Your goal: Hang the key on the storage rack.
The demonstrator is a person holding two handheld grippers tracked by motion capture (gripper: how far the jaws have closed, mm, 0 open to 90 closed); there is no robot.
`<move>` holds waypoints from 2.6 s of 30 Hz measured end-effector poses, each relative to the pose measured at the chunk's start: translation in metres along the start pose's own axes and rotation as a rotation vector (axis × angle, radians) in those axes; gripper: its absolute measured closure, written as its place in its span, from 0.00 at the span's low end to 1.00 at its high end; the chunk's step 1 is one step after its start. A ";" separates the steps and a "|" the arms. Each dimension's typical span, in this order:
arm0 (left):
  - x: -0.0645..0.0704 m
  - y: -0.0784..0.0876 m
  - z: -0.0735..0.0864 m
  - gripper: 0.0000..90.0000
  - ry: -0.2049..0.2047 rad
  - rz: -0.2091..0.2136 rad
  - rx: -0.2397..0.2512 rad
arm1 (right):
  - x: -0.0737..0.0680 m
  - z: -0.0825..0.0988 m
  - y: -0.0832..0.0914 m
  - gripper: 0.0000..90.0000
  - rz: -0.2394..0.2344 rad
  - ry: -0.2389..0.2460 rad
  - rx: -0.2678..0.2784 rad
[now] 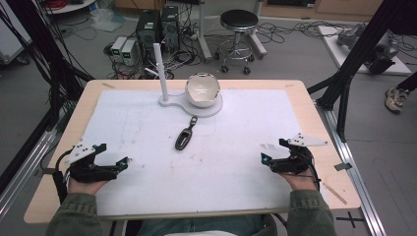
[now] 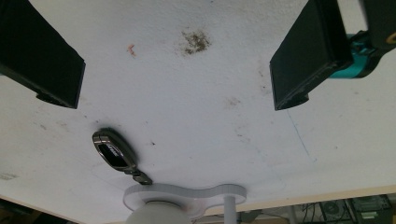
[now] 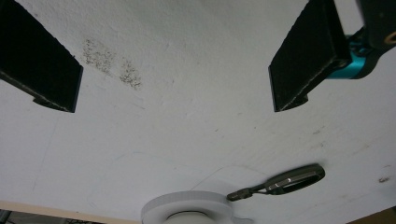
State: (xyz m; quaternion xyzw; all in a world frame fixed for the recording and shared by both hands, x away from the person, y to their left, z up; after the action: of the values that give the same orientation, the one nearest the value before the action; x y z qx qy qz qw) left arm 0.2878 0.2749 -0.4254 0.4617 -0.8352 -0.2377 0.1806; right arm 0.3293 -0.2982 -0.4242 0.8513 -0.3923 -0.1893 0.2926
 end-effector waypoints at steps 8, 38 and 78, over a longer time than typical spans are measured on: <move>0.000 0.000 0.000 0.04 -0.002 0.000 -0.004 | 0.000 0.000 0.000 0.02 0.002 -0.004 -0.002; 0.000 -0.015 -0.010 0.04 0.005 0.025 -0.120 | -0.003 0.001 -0.003 0.02 0.004 0.011 -0.025; 0.025 -0.115 -0.112 0.04 -0.068 0.113 -0.405 | 0.002 0.005 -0.003 0.02 0.034 -0.001 -0.028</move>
State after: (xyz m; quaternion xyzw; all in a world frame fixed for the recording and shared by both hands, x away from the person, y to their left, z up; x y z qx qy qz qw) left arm 0.4127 0.1749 -0.3959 0.3602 -0.8007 -0.4056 0.2542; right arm 0.3296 -0.2998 -0.4299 0.8402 -0.4042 -0.1902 0.3074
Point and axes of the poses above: each handheld gripper's, and its own axes: y roughly backward along the jaws, z roughly out of its underside, x roughly to its right, the point moved 2 cm from there along -y, roughly forward along the jaws, and after that the axes turned 12 degrees about -x, right-handed, at the moved point
